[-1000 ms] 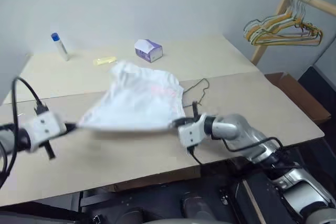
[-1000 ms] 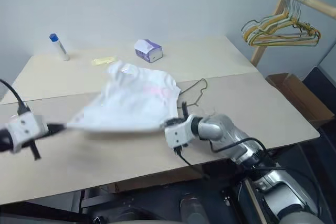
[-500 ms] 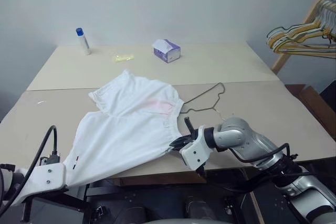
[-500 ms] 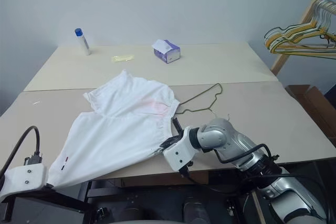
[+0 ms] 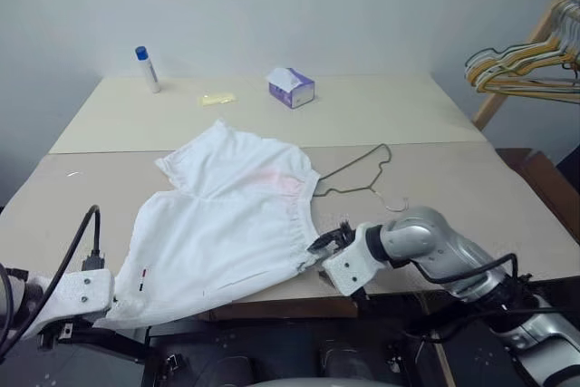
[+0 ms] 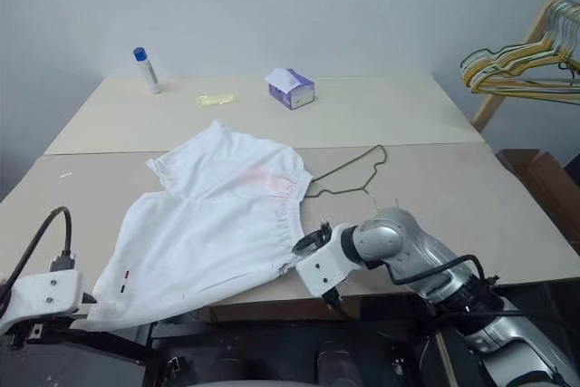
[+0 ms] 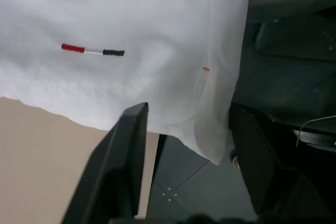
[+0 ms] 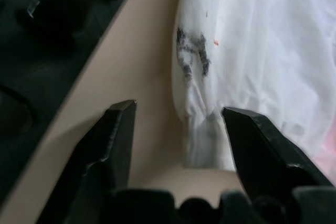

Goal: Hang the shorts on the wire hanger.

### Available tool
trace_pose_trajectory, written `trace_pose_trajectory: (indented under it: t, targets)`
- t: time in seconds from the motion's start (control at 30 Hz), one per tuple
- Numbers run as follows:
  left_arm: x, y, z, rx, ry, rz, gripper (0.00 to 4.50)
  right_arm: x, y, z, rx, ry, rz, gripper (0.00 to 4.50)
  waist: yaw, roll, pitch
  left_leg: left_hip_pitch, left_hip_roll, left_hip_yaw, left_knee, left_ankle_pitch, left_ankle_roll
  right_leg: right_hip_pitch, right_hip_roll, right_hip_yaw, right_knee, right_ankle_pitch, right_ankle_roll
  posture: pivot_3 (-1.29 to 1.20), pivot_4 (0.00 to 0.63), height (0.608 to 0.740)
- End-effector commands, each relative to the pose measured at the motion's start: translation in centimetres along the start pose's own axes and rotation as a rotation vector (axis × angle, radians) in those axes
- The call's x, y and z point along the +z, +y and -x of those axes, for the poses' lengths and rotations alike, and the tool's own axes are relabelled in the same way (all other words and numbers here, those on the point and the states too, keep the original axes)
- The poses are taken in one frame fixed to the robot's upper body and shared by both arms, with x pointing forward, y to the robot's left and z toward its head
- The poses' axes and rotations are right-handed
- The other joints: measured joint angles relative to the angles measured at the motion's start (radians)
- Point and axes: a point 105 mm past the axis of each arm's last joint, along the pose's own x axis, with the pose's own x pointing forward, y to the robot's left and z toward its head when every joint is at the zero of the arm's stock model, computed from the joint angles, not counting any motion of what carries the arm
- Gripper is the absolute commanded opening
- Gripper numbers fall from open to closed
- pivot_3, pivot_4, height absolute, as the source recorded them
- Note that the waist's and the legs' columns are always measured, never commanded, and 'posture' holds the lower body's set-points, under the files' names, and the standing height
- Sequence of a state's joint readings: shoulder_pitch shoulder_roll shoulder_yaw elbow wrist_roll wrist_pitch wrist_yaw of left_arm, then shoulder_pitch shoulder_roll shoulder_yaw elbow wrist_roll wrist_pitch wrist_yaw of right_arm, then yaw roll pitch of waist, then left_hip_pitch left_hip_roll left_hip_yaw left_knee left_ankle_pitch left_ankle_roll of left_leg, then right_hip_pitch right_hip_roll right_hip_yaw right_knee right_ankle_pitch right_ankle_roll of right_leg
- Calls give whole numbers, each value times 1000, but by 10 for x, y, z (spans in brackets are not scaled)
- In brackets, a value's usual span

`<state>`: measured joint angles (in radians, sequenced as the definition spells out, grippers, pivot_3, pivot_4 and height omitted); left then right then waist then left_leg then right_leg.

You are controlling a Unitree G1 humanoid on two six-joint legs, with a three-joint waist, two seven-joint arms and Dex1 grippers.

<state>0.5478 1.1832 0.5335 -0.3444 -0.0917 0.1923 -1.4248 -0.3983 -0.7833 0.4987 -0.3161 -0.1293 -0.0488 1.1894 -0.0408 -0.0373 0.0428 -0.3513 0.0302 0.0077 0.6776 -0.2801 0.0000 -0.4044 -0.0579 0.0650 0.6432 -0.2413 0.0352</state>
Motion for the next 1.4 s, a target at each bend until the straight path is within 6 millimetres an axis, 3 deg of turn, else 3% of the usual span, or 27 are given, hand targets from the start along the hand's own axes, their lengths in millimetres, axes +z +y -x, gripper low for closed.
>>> trace_pose_trajectory:
  t: [0.03,0.1,0.23,0.37,0.4,0.5,0.6,0.77,1.07,1.4]
  targets:
    - [16,24,28,117,-84,-25,3950,10,-18,33,-82,-45,-83,4257,0,0,0,1,0,0,0,0,0,0,0,0,0,0,0,-14,0,740]
    - [27,38,41,184,-159,-50,4480,5,-31,49,-169,-65,-165,4500,-1,0,0,2,1,0,0,0,0,1,1,0,0,0,0,-15,0,740]
    - [56,62,46,312,-326,-125,4480,-24,-74,71,-458,-37,-403,4500,-6,0,-1,4,2,0,0,0,0,3,2,0,1,-1,1,-25,0,740]
    - [80,76,33,372,-417,-172,4480,-67,-105,70,-679,62,-644,4500,-13,2,-1,4,2,2,-1,0,0,1,3,2,2,2,-3,-36,0,740]
    - [88,77,27,367,-438,-186,4480,-87,-112,67,-753,113,-748,4500,-14,1,-1,1,2,2,0,0,0,-1,3,2,2,2,-3,-36,0,740]
    - [104,77,13,352,-483,-229,4480,-128,-119,60,-893,249,-926,4500,-27,1,-2,-3,1,1,0,0,0,-4,3,2,3,3,-4,-33,0,740]
    - [112,78,7,338,-495,-243,4480,-147,-120,58,-953,264,-1072,4500,-30,2,-1,-4,1,1,0,0,0,-5,2,2,3,4,-3,-28,0,740]
    - [114,81,-2,338,-480,-262,4480,-178,-105,57,-1002,335,-1219,4500,-35,2,-1,-8,0,1,-1,0,0,-10,2,3,3,5,-2,-24,0,740]
    - [112,82,-9,329,-463,-274,4480,-198,-71,55,-963,493,-1233,4500,-79,3,-2,-13,0,0,0,0,0,-16,2,4,4,5,-2,-44,0,740]
    - [110,83,-22,325,-433,-288,4480,-232,-15,108,-1059,702,-1270,4500,-78,4,-4,-13,-1,-2,2,0,0,-12,1,3,2,6,0,-69,0,740]
